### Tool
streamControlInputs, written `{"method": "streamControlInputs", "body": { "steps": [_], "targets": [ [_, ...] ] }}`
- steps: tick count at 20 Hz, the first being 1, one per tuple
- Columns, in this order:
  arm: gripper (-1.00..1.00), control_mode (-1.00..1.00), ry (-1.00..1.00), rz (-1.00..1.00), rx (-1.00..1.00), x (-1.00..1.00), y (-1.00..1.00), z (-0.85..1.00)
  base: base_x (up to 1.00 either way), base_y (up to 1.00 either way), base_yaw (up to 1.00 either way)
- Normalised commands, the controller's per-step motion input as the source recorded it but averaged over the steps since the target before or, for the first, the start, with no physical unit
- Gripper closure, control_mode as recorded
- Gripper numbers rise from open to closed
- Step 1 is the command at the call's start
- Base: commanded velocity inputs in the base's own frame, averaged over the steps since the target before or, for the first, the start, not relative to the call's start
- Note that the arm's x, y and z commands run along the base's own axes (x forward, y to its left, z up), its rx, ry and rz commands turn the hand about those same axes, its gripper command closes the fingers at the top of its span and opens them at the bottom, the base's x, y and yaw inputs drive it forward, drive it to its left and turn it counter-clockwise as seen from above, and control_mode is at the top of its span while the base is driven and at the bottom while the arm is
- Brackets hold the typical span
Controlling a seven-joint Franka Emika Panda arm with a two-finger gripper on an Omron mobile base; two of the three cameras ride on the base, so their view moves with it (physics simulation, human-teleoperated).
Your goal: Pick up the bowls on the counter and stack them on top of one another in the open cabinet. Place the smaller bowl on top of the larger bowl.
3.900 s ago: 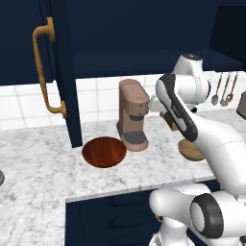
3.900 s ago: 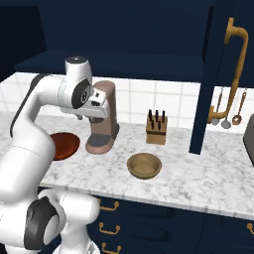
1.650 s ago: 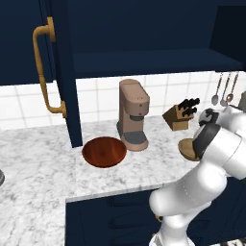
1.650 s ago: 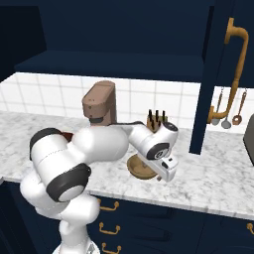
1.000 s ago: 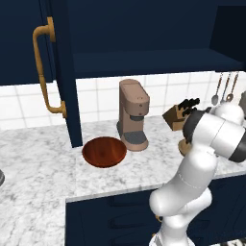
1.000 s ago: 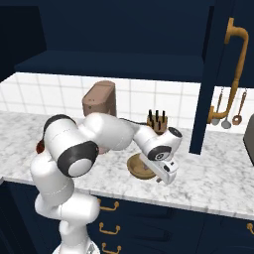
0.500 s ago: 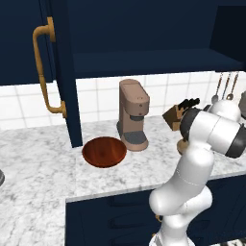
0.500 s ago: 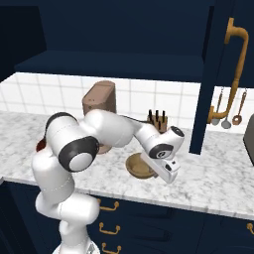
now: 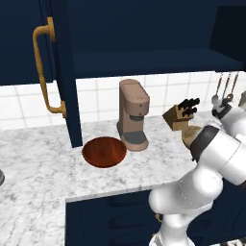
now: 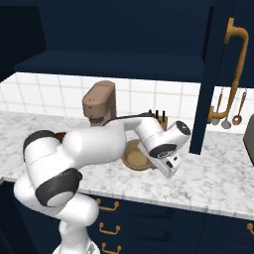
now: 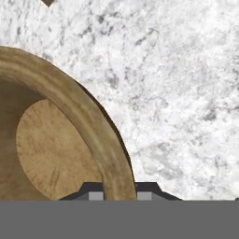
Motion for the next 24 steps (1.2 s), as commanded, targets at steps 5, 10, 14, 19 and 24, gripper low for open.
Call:
{"method": "streamControlInputs", "body": {
  "steps": [5, 10, 14, 19, 24],
  "targets": [
    [1.0, -1.0, -0.15, 0.05, -0.02, -0.53, 0.97, 0.45, 0.0, 0.0, 0.0],
    [1.0, -1.0, -0.04, 0.06, -0.08, -0.38, 1.0, 0.18, 0.0, 0.0, 0.0],
    [1.0, -1.0, 0.01, 0.06, -0.11, -0.13, 1.0, 0.4, 0.0, 0.0, 0.0],
    [1.0, -1.0, 0.03, 0.05, -0.09, 0.0, 1.0, 0.29, 0.0, 0.0, 0.0],
    [1.0, -1.0, 0.15, 0.0, -0.05, 0.03, 1.0, 0.01, 0.0, 0.0, 0.0]
  ]
}}
